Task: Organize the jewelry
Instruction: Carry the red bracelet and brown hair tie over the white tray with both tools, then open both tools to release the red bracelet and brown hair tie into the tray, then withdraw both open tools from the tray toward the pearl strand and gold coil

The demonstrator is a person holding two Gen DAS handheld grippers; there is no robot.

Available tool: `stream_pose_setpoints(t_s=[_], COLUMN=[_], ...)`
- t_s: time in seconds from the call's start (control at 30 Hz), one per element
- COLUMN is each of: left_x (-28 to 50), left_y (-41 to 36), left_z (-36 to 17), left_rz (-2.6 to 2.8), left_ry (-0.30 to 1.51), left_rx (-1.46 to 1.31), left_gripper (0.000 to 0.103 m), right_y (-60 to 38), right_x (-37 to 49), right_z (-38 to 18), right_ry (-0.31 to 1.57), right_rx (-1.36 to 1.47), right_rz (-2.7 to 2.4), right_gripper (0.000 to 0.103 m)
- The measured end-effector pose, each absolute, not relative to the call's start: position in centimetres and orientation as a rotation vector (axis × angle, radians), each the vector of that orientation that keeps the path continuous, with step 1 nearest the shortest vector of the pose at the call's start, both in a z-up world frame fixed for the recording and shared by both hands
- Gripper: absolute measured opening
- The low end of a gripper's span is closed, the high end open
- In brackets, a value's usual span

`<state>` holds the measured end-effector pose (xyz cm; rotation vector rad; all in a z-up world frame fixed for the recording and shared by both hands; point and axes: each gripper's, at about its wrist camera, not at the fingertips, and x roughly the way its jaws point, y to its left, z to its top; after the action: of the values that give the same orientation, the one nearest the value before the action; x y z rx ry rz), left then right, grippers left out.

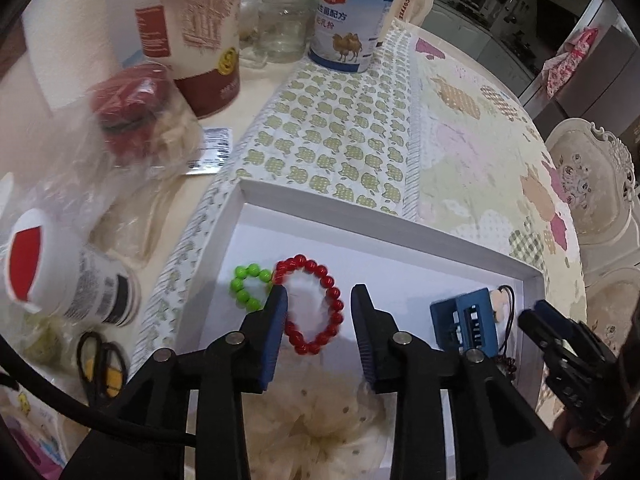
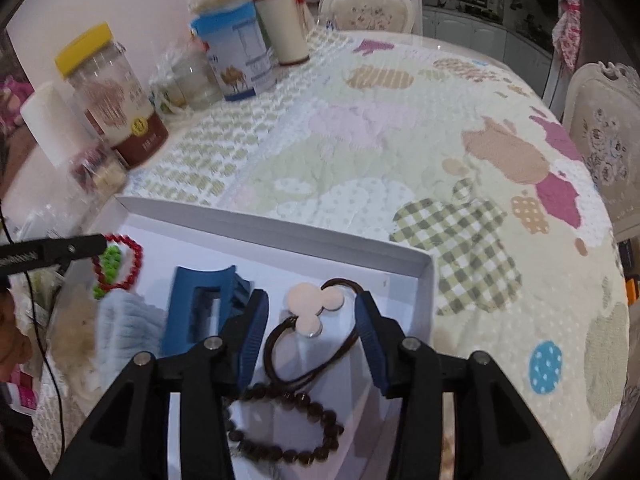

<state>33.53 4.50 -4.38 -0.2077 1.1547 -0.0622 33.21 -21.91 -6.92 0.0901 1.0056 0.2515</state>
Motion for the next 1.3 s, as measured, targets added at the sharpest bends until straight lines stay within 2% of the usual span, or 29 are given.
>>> stream_pose_setpoints(t_s=[0.53, 1.3], left_x=[24.4, 13.2], left_y=[2.3, 0.9], left_z=[-0.3, 2.5], left_rz=[-0.037, -0.014], left_ry=[1.015, 0.94], left_rx=[-0.01, 0.003], left_gripper=[0.032, 0.032], right_y=[-20.6, -20.2], right_x=[22.5, 12.7], right_z=[-2.3, 1.5], right_ry=[0.948, 0.886], right_rx=[0.148, 0.145], right_rz=[0.259, 0.306], right_gripper=[0.054, 0.06])
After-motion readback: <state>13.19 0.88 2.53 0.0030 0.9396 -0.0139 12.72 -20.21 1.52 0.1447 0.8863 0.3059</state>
